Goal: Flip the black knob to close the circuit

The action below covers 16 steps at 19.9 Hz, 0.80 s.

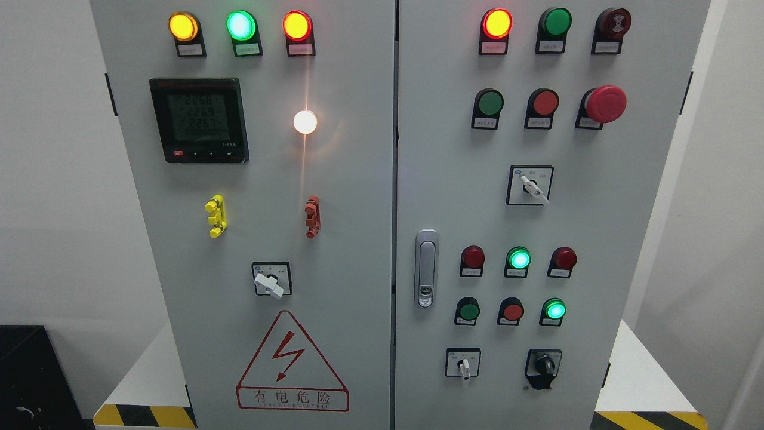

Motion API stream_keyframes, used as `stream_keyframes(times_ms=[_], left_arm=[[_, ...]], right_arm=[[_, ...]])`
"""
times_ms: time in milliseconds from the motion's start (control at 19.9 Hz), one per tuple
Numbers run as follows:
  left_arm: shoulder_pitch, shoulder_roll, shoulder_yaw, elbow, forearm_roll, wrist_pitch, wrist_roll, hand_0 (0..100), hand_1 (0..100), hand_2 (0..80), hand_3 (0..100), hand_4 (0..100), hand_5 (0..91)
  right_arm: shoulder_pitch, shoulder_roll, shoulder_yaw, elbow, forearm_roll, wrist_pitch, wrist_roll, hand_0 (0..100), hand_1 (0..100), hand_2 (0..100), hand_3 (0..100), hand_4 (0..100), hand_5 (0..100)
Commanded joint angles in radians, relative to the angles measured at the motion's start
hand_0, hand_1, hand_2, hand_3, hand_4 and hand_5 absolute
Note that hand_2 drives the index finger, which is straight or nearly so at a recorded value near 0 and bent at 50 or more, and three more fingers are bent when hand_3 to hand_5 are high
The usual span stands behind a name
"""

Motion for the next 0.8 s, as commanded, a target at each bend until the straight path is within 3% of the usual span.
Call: stream_keyframes(times_ms=[0, 251, 753], left_arm=[[0.023, 0.000, 0.000, -0.029, 0.000, 0.001, 0.000, 12, 56, 0.0, 0, 0, 0.0], [0.023, 0.000, 0.000, -0.029, 0.000, 0.001, 0.000, 12, 56, 0.0, 0, 0, 0.0], [0.023, 0.000, 0.000, -0.029, 0.000, 0.001, 0.000, 12, 56, 0.0, 0, 0, 0.0]], right_arm=[[-0.030, 0.002, 0.014, -0.223, 0.084, 0.040, 0.046, 0, 0, 79, 97, 92, 100], [-0.095, 0.005, -0.016, -0.228, 0.132, 0.057, 0.052, 0, 0, 79, 97, 92, 100], [-0.227, 0.008, -0.108, -0.225, 0.161, 0.106, 0.117, 0, 4, 78, 97, 92, 100]])
